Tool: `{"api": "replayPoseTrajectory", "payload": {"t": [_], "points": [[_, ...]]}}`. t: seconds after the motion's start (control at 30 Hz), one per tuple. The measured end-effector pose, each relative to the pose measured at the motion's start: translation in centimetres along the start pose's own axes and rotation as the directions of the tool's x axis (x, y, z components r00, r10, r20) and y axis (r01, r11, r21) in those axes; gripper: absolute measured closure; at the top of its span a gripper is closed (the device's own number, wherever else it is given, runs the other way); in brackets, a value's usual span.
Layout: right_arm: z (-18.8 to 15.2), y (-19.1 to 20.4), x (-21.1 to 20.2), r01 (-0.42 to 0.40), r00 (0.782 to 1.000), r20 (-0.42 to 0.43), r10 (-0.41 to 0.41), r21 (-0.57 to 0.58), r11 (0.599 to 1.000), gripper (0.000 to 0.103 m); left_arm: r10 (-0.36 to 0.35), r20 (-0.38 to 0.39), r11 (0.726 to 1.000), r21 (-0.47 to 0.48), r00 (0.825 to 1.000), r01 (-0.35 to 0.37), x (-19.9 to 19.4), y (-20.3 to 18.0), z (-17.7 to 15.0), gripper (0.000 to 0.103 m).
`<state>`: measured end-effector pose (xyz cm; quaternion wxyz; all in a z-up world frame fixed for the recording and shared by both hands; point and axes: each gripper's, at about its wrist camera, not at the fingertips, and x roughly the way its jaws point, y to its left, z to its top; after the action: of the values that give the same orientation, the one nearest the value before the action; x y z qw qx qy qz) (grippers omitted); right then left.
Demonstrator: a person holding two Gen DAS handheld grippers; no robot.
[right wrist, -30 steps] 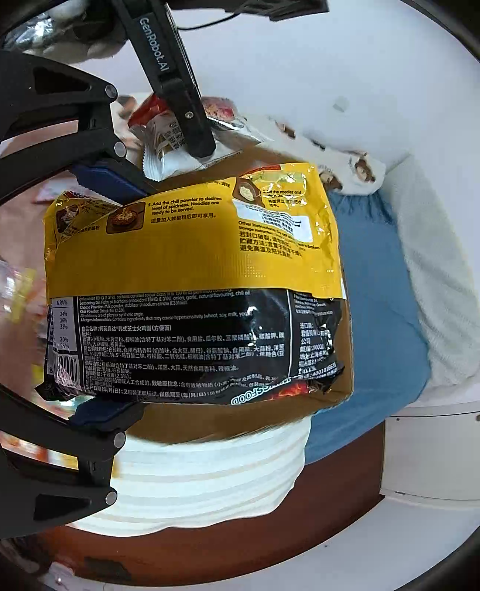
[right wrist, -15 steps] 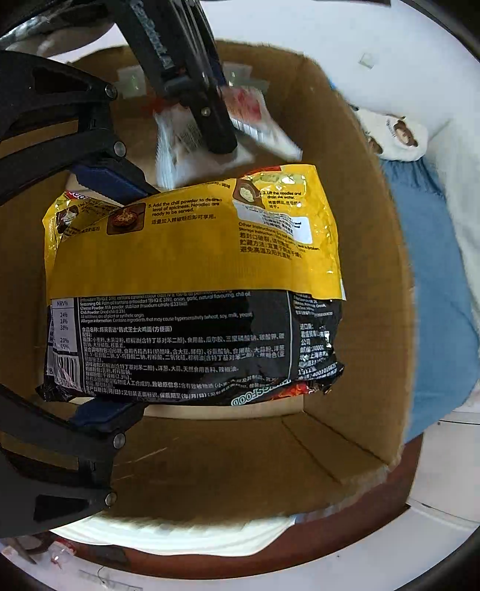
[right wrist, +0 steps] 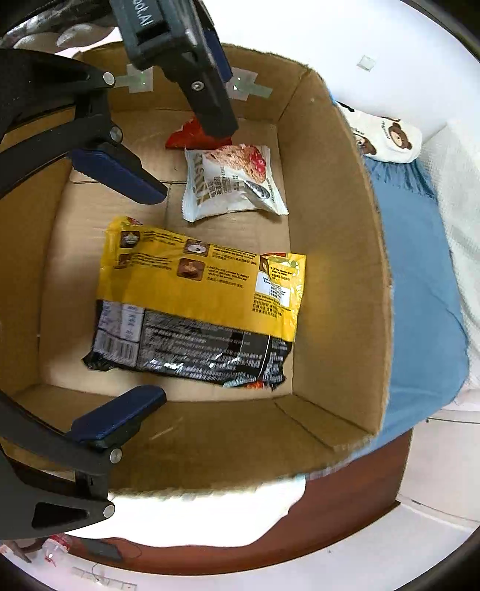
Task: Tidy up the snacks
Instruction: 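Carry both packets into the cardboard box and open both tools, then grasp the clear yellow-topped bag with the left tool while the right tool grasps the orange panda bag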
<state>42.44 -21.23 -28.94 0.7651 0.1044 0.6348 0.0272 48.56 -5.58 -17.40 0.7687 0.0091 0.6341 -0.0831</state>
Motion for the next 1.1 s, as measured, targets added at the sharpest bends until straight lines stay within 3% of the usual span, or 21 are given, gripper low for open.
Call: {"api": "replayPoseTrajectory", "payload": {"t": [0.27, 0.5, 0.9, 1.1], "points": [[-3.5, 0.2, -5.8, 0.023, 0.993, 0.116, -0.025, 0.015, 1.0, 0.003, 0.035, 0.112, 0.999, -0.027, 0.993, -0.032, -4.7, 0.1, -4.3, 0.002], [-6.6, 1.6, -10.9, 0.053, 0.972, 0.229, -0.048, -0.012, 0.999, 0.003, 0.069, 0.223, 0.998, -0.029, 0.972, -0.064, -9.3, -0.2, -9.0, 0.002], [-12.0, 2.6, -17.0, 0.071, 0.94, 0.335, -0.061, -0.018, 0.997, 0.003, 0.076, 0.308, 0.997, -0.012, 0.948, -0.076, -14.2, -0.8, -14.2, 0.002], [-15.2, 1.8, -18.2, 0.018, 0.948, 0.319, -0.021, 0.013, 1.0, 0.003, 0.078, 0.284, 0.997, -0.02, 0.956, -0.075, -14.1, -0.7, -17.9, 0.002]]}}
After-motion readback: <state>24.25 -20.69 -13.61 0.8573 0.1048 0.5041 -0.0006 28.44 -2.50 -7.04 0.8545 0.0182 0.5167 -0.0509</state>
